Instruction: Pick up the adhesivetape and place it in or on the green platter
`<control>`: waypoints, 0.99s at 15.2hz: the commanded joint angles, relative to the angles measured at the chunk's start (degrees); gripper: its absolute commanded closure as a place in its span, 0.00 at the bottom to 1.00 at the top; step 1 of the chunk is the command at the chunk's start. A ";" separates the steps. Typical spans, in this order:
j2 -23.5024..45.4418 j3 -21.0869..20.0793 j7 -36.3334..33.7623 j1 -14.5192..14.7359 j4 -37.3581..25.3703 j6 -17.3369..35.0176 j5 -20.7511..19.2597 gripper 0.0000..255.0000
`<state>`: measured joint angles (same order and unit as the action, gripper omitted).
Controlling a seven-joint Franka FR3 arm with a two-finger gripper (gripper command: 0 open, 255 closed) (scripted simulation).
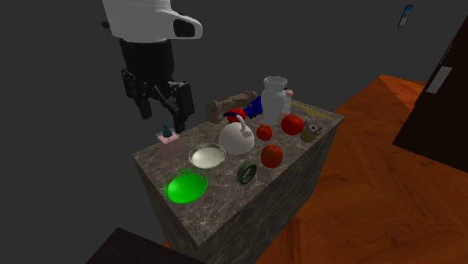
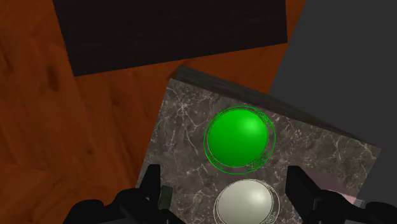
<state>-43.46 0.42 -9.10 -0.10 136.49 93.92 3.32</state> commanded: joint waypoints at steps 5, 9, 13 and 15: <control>5.34 -0.22 -1.05 -0.97 2.47 8.21 -0.58 0.00; 11.82 -0.34 -2.21 -1.97 3.66 16.26 -1.23 0.00; 19.22 -0.36 -3.51 -2.99 3.53 23.93 -1.99 0.00; 23.18 -0.31 -4.22 -3.48 2.98 27.53 -2.43 0.00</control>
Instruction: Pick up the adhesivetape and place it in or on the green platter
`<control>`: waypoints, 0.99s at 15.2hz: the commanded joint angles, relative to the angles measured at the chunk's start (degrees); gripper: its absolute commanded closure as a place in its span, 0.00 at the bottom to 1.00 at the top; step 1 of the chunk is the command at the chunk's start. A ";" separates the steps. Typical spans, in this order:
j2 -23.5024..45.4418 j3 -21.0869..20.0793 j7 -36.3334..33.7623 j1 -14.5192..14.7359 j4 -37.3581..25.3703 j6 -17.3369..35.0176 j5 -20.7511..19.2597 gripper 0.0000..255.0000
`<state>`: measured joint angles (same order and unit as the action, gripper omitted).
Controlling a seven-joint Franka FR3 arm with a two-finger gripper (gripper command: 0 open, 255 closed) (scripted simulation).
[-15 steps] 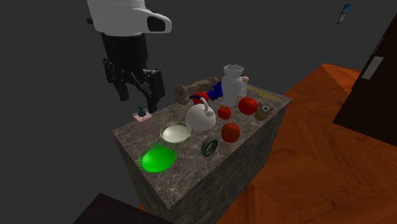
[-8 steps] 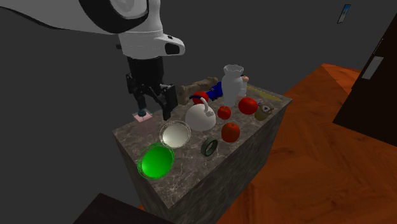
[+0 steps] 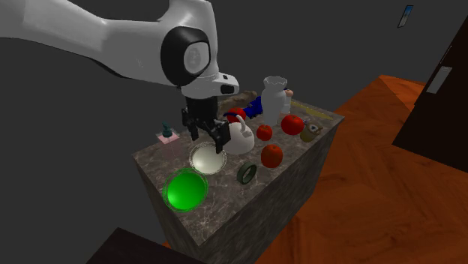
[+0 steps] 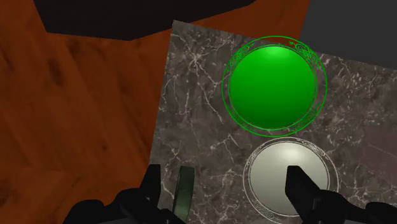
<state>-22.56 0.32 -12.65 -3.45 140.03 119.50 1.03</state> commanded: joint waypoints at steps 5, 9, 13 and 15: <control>12.70 0.10 -2.61 -1.31 -3.32 10.09 -1.37 0.00; 21.31 0.58 -4.27 -2.14 -6.89 15.51 -2.44 0.00; 29.97 1.32 -5.91 -2.78 -11.59 19.84 -3.41 0.00; 34.29 1.77 -6.67 -3.04 -14.34 21.58 -3.78 0.00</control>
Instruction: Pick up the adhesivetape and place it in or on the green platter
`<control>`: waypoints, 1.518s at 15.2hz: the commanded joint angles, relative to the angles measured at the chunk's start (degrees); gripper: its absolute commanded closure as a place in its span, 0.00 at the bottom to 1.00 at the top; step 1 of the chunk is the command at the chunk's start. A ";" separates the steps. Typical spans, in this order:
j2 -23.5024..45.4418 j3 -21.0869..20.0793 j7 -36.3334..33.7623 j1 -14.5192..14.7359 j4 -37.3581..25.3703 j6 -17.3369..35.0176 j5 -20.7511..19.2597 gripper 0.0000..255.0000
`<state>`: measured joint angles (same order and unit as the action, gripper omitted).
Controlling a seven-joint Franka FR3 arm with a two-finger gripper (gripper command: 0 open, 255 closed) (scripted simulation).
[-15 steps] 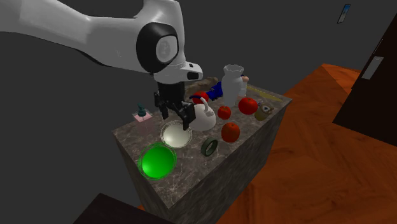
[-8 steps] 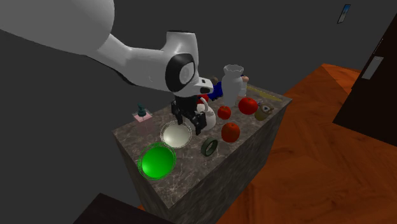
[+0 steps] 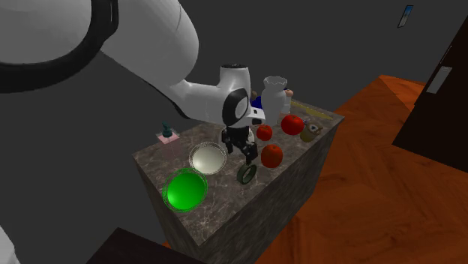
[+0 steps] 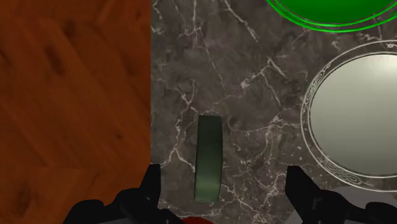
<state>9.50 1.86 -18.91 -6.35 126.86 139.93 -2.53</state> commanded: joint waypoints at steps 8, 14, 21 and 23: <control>11.75 1.01 -1.50 -0.67 -6.33 5.81 -0.56 0.00; 14.09 1.01 -1.48 -0.78 -6.58 7.90 -0.53 0.00; 14.08 1.01 -1.48 -0.78 -6.59 7.89 -0.53 1.00; 14.08 1.01 -1.48 -0.78 -6.59 7.89 -0.53 1.00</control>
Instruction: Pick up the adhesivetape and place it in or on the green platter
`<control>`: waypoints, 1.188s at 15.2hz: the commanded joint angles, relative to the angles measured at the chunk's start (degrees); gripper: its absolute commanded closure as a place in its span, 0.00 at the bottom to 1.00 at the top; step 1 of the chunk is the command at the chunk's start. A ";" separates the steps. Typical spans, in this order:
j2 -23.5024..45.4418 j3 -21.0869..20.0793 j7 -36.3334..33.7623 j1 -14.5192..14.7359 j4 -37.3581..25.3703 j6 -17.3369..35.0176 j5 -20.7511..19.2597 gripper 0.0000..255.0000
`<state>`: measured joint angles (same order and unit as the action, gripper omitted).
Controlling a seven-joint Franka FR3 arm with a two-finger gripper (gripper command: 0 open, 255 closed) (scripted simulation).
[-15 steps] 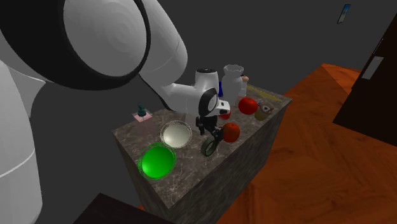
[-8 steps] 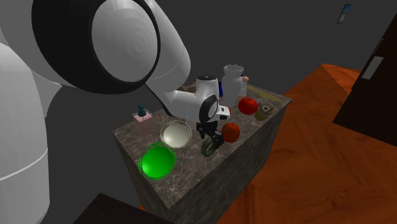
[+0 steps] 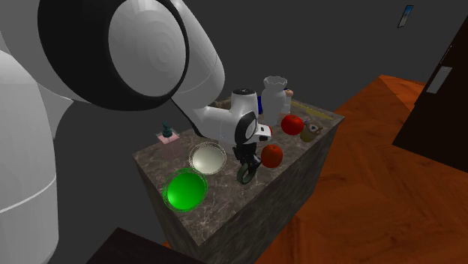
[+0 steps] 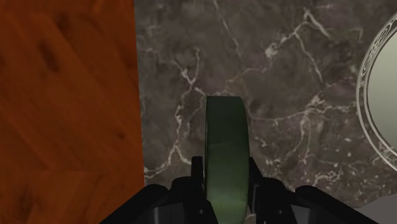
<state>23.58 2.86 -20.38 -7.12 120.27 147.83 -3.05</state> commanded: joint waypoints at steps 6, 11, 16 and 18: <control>0.00 0.01 -0.01 0.00 0.01 0.00 0.00 1.00; -2.99 0.01 0.13 0.03 -0.09 -3.09 0.00 1.00; -5.79 0.02 0.27 0.06 -0.50 -6.29 0.01 1.00; -6.84 0.02 0.32 0.08 -0.75 -7.60 0.02 1.00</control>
<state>17.08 2.87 -20.14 -7.01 119.75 140.82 -3.06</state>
